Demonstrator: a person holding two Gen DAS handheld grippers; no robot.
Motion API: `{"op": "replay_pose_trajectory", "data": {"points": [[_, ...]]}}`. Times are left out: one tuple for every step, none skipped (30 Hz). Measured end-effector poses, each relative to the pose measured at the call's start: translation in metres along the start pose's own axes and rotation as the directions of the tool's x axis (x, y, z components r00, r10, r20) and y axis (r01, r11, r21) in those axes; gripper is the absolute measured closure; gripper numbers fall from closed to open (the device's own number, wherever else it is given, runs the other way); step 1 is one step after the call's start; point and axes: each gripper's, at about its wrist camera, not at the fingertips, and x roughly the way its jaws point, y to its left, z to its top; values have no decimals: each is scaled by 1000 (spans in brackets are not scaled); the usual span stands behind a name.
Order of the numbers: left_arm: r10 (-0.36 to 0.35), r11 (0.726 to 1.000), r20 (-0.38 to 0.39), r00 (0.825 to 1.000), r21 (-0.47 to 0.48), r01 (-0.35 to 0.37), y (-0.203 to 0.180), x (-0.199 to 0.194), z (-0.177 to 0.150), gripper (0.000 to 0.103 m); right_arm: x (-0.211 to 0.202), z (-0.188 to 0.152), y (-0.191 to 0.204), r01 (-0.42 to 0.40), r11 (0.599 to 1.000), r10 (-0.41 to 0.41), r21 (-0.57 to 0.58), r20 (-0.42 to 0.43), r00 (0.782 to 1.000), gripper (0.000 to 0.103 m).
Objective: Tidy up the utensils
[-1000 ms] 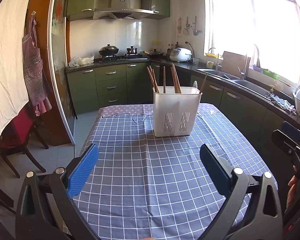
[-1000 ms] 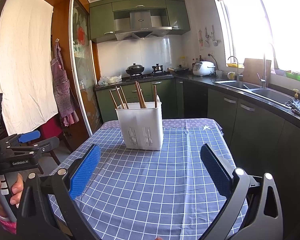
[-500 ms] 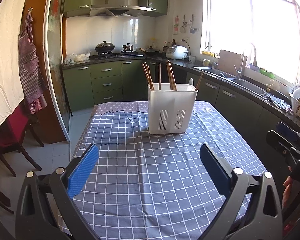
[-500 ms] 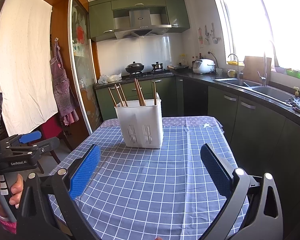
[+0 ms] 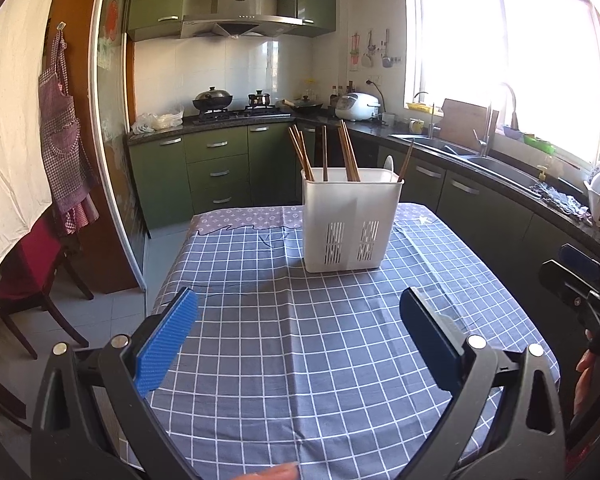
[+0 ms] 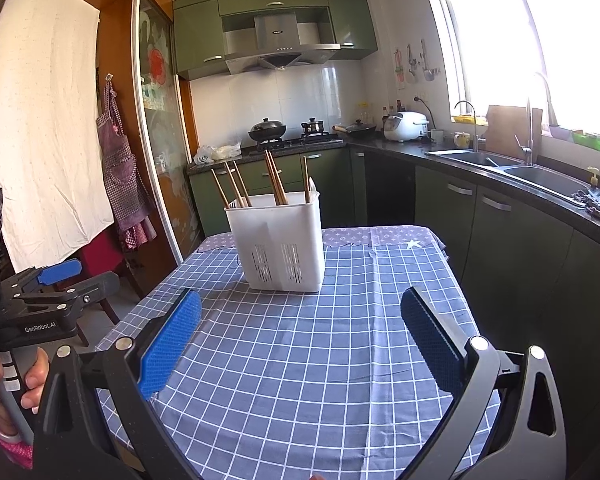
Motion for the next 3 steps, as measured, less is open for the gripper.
{"op": "replay_pose_trajectory", "data": {"points": [[-5, 1000, -11, 1000, -8, 5, 2, 2, 0, 7, 2, 0, -1, 1, 1000, -1, 1, -4, 1000, 5], [-7, 1000, -20, 1000, -16, 7, 3, 4, -1, 7, 4, 0, -2, 3, 1000, -3, 1, -8, 1000, 5], [-8, 1000, -27, 1000, -21, 7, 5, 7, -1, 7, 6, 0, -2, 6, 1000, -6, 0, -14, 1000, 5]]}}
